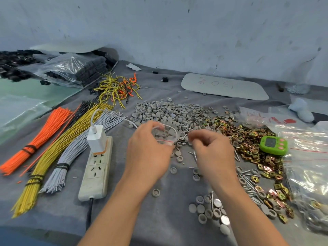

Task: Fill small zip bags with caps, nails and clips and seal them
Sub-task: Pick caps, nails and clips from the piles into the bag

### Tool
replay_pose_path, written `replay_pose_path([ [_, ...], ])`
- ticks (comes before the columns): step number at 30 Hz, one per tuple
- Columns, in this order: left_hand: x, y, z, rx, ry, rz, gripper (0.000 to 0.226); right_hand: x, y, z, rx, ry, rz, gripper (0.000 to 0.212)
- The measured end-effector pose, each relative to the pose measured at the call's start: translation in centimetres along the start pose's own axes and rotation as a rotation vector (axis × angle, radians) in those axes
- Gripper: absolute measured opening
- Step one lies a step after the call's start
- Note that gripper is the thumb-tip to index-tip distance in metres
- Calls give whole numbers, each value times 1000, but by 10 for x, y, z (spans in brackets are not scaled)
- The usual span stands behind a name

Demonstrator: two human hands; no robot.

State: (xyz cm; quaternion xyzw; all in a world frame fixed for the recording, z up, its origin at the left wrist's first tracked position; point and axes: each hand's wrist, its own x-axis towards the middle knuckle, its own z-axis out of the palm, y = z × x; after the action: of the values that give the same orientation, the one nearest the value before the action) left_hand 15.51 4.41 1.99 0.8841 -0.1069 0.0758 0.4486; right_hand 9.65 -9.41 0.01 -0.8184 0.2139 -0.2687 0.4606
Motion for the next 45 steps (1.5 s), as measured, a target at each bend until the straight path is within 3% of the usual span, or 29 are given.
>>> replay_pose_path([
  [2,1,0,-5,-26,72,-9,34,-2,6,10,-260,-223,-23,40],
  [4,2,1,-7,-45,98,-10,36,-4,11,25,-455,-435,-158,49],
  [6,1,2,-7,-39,86,-19,40,-8,14,38,-550,-504,-247,43],
  [11,0,-2,-5,-31,23,-25,41,-14,15,43,-598,-416,-229,12],
  [17,2,-6,-7,16,18,9,39,-18,12,36,-517,-389,-193,27],
  [25,-2,-10,3,155,-102,74,40,-12,-11,12,77,79,-204,28],
  [28,-3,-6,8,143,-197,53,42,-10,-22,6,334,44,-189,28],
  [34,-9,3,11,18,-249,119,16,-18,-29,7,267,-57,-194,33],
  [41,-9,6,11,-1,-281,108,23,-17,-25,2,354,-85,-235,32],
  [45,-7,5,11,-29,-262,33,42,-11,-19,-5,305,56,-246,29],
])
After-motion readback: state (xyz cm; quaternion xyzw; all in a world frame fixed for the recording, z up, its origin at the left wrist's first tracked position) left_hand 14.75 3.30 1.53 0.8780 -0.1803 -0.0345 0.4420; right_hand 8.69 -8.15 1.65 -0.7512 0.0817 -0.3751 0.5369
